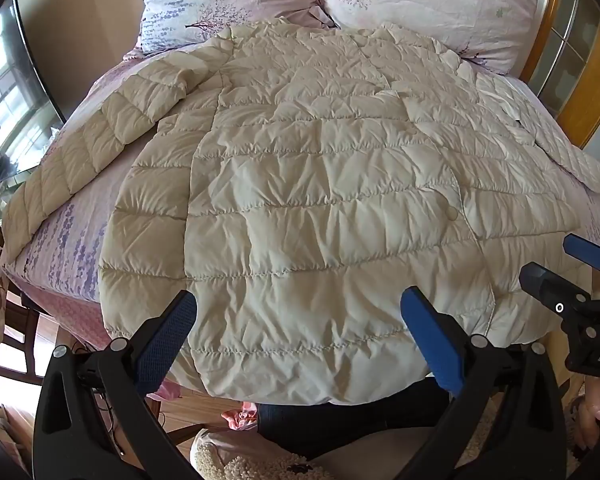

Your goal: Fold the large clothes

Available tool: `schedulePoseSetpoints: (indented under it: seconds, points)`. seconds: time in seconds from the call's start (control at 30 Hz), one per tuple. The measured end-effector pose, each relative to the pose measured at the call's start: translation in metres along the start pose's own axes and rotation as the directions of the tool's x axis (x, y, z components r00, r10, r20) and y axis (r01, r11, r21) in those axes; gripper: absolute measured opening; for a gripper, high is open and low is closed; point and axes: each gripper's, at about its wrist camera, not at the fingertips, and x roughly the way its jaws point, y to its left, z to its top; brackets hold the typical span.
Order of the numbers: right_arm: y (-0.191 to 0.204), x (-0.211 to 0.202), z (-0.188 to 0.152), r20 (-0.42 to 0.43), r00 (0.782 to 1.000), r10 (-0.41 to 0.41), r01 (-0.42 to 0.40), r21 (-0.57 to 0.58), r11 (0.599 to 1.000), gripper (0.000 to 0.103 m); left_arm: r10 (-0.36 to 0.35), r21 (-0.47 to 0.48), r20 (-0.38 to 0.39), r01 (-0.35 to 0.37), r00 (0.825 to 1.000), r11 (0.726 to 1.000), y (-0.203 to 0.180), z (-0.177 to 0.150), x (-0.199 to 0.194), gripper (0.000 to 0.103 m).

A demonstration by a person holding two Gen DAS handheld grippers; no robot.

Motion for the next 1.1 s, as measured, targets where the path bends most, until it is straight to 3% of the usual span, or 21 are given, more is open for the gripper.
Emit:
schedulePoseSetpoints:
  seconds: [1.1]
  points:
    - [-0.0035,0.0014,0.0001,-0.002,1.0,0.009,-0.009,0.01,1.0,0.101,-0.001,0.0,0.002,0.001,1.0,1.0,0.0,-0.0001,-0.0001,0.102]
